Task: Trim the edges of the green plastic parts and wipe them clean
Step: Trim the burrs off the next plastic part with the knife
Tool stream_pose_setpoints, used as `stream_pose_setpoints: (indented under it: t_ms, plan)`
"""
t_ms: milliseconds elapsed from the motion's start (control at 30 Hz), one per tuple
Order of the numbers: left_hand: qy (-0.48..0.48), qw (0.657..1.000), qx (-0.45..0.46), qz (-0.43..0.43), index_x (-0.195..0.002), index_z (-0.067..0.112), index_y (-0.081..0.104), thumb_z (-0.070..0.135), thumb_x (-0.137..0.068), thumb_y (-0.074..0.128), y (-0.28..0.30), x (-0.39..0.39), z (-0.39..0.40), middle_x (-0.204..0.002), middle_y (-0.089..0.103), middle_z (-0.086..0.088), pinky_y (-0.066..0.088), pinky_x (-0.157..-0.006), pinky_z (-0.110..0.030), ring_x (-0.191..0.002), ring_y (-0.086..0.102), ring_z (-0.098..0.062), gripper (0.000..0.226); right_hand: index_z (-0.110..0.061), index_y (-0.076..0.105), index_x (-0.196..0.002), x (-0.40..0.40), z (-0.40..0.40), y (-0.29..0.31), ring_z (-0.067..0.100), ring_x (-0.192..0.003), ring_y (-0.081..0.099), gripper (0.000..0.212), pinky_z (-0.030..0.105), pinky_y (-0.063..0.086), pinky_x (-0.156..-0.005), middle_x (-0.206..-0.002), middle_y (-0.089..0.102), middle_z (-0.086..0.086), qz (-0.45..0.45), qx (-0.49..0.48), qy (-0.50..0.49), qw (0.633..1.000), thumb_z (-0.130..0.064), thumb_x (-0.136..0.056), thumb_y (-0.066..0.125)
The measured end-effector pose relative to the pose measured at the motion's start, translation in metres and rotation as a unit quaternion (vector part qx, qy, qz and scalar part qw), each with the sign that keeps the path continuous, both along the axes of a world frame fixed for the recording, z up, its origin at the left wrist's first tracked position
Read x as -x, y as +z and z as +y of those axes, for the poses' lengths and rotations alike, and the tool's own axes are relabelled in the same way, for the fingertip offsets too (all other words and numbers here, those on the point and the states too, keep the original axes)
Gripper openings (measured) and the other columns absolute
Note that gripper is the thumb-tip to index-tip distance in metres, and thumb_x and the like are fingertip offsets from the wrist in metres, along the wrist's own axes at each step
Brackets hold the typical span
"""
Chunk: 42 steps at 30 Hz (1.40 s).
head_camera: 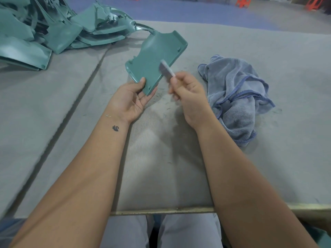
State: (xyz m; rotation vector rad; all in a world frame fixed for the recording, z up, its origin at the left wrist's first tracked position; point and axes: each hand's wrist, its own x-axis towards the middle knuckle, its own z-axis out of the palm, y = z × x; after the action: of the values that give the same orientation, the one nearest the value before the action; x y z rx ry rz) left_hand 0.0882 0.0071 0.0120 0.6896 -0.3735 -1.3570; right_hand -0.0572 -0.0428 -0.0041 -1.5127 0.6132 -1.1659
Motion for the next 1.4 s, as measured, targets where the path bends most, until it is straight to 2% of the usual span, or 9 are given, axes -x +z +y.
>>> stream_pose_setpoints:
  t_ms: [133,333,600,833,1000,1067,1167,1333,1400]
  plan:
    - [0.003,1.000,0.011,0.010,-0.138,-0.002,0.044,0.001,-0.100,0.041,-0.002,-0.002,0.000,-0.084,0.074,-0.012,0.059,-0.062,-0.024,-0.071,0.073,-0.018,0.038,-0.018,0.062,-0.086,0.006,-0.003,0.003,0.008,-0.059,0.043,0.019,0.017,0.036,-0.056,-0.064,0.056,-0.003,-0.030,-0.021,0.010,0.999,-0.006,-0.096,0.052]
    - [-0.003,1.000,-0.013,0.025,-0.109,-0.001,0.057,0.001,-0.100,0.040,0.000,-0.002,0.000,-0.081,0.072,-0.016,0.059,-0.058,-0.026,-0.064,0.072,-0.021,0.020,-0.018,0.066,-0.084,-0.001,0.001,0.000,0.000,-0.051,0.045,0.017,0.012,0.038,-0.052,-0.062,0.058,-0.001,0.139,0.033,0.059,0.988,-0.004,-0.092,0.058]
    - [0.014,1.000,-0.009,0.004,-0.118,0.000,0.054,0.002,-0.098,0.045,0.000,-0.003,0.001,-0.081,0.072,-0.011,0.058,-0.059,-0.023,-0.066,0.071,-0.018,0.022,-0.019,0.062,-0.089,0.008,-0.004,0.003,0.008,-0.064,0.047,0.016,0.017,0.041,-0.064,-0.067,0.058,-0.005,-0.029,-0.030,-0.008,0.999,-0.008,-0.096,0.052]
    - [0.057,0.993,-0.043,-0.095,-0.091,0.004,0.059,0.008,-0.099,0.046,0.000,0.005,-0.005,-0.070,0.062,-0.007,0.049,-0.044,-0.013,-0.049,0.057,-0.009,0.016,-0.017,0.065,-0.083,-0.003,0.002,0.001,0.003,-0.067,0.052,0.018,0.017,0.044,-0.069,-0.073,0.061,-0.003,0.130,0.077,0.031,0.988,-0.002,-0.091,0.059]
    - [0.054,0.997,-0.053,0.011,-0.096,0.000,0.059,0.013,-0.101,0.046,0.001,0.000,-0.004,-0.060,0.065,-0.005,0.050,-0.045,-0.013,-0.050,0.062,-0.006,0.019,-0.020,0.061,-0.090,0.004,0.001,0.004,0.006,-0.064,0.052,0.014,0.016,0.043,-0.065,-0.071,0.061,-0.005,-0.007,-0.013,-0.056,0.998,-0.010,-0.096,0.053]
    - [0.052,0.996,-0.044,0.059,-0.096,-0.001,0.059,0.013,-0.101,0.045,0.002,-0.001,-0.002,-0.058,0.065,-0.005,0.050,-0.046,-0.014,-0.049,0.062,-0.007,0.020,-0.018,0.060,-0.091,0.007,-0.001,0.005,0.010,-0.063,0.052,0.012,0.023,0.042,-0.068,-0.071,0.061,-0.003,-0.032,-0.030,-0.069,0.997,-0.013,-0.097,0.051]
    - [0.053,0.995,-0.032,0.083,-0.096,-0.001,0.059,0.012,-0.102,0.044,0.002,-0.002,-0.001,-0.058,0.065,-0.005,0.051,-0.047,-0.014,-0.049,0.062,-0.007,0.020,-0.017,0.059,-0.088,0.005,0.001,0.006,0.016,-0.064,0.052,0.014,0.035,0.040,-0.074,-0.071,0.061,0.002,-0.028,-0.035,-0.029,0.999,-0.012,-0.096,0.050]
    - [0.061,0.993,-0.030,0.091,-0.095,-0.004,0.060,0.010,-0.100,0.047,0.002,-0.004,-0.004,-0.064,0.066,-0.007,0.053,-0.049,-0.017,-0.052,0.064,-0.010,0.019,-0.017,0.060,-0.076,0.003,0.005,0.007,0.010,-0.061,0.053,0.019,0.015,0.042,-0.060,-0.067,0.061,0.004,0.049,-0.030,0.063,0.996,-0.006,-0.089,0.053]
    - [0.063,0.995,-0.037,0.071,-0.092,-0.004,0.060,0.008,-0.099,0.049,0.002,-0.002,-0.004,-0.064,0.065,-0.008,0.054,-0.050,-0.019,-0.053,0.063,-0.012,0.018,-0.017,0.062,-0.077,-0.001,0.006,0.005,0.010,-0.061,0.053,0.018,0.015,0.043,-0.059,-0.067,0.061,0.006,0.105,0.007,0.076,0.992,-0.006,-0.089,0.055]
